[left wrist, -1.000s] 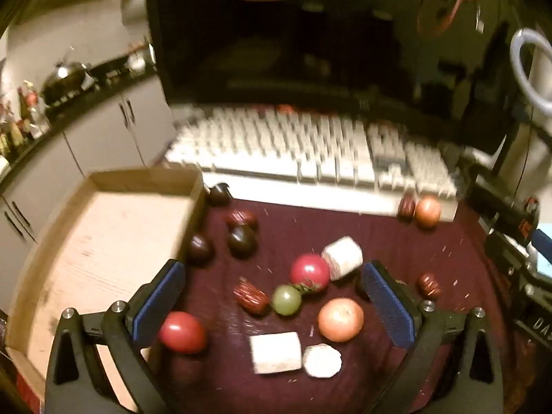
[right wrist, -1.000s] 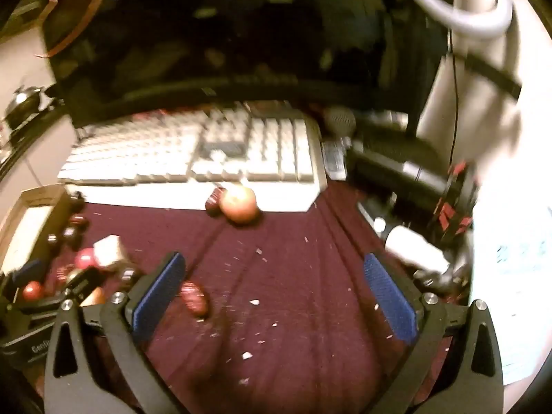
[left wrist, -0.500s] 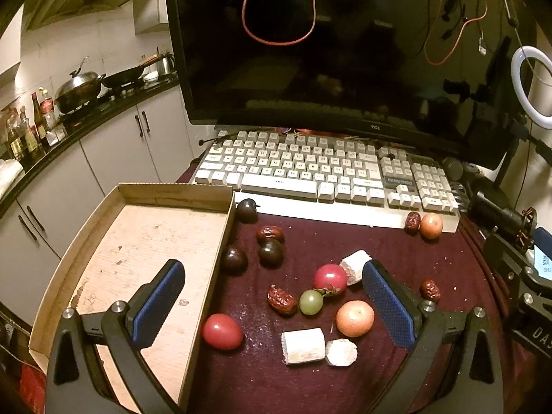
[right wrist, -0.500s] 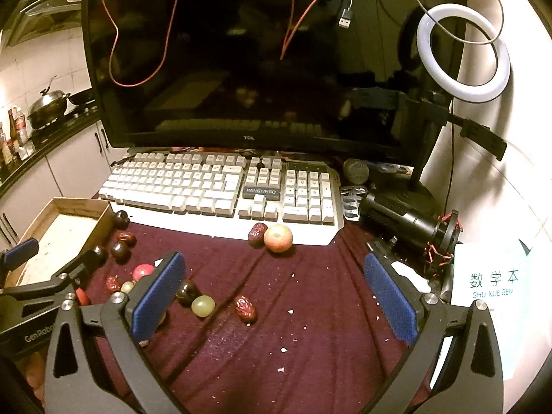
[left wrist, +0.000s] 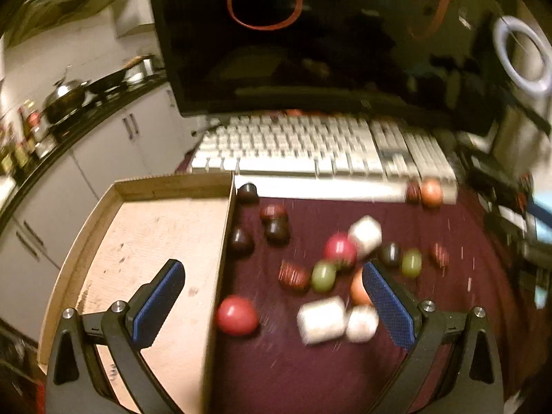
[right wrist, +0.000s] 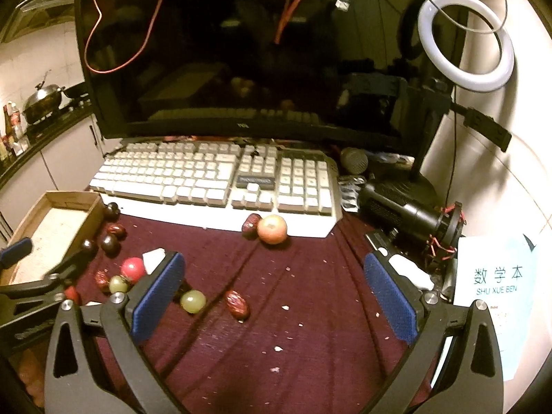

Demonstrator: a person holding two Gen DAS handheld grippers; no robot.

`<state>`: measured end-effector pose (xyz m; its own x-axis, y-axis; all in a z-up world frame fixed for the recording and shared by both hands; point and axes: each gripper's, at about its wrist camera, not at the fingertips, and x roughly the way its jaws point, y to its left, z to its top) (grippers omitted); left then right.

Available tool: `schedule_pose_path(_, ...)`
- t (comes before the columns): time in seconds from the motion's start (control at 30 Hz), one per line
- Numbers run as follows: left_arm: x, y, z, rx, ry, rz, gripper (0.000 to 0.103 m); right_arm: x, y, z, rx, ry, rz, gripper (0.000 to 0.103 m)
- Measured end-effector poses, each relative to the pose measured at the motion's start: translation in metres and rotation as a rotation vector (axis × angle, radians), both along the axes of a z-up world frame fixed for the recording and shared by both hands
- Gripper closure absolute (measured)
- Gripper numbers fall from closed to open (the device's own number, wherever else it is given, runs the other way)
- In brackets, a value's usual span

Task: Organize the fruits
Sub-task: 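Move both tools over the fruits on the cloth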

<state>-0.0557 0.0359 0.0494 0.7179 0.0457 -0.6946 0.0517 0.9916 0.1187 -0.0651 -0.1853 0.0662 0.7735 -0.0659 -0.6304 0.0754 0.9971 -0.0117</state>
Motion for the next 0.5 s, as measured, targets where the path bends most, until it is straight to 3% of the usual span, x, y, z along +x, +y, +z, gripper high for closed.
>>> schedule_pose_path(0.13,-0.026,0.015,-0.010,0.071,0.011,-0.053,0.001,-0.004,-0.018,-0.018,0.000,0.049,0.060,0.000)
schedule_pose_path(0.27,-0.036,0.011,-0.017,0.038,0.048,-0.116,0.001,-0.004,-0.023,-0.030,0.061,0.080,0.162,0.000)
schedule_pose_path(0.5,0.002,-0.004,-0.003,0.004,0.046,-0.143,0.001,0.000,-0.013,-0.030,0.105,0.074,0.235,0.000)
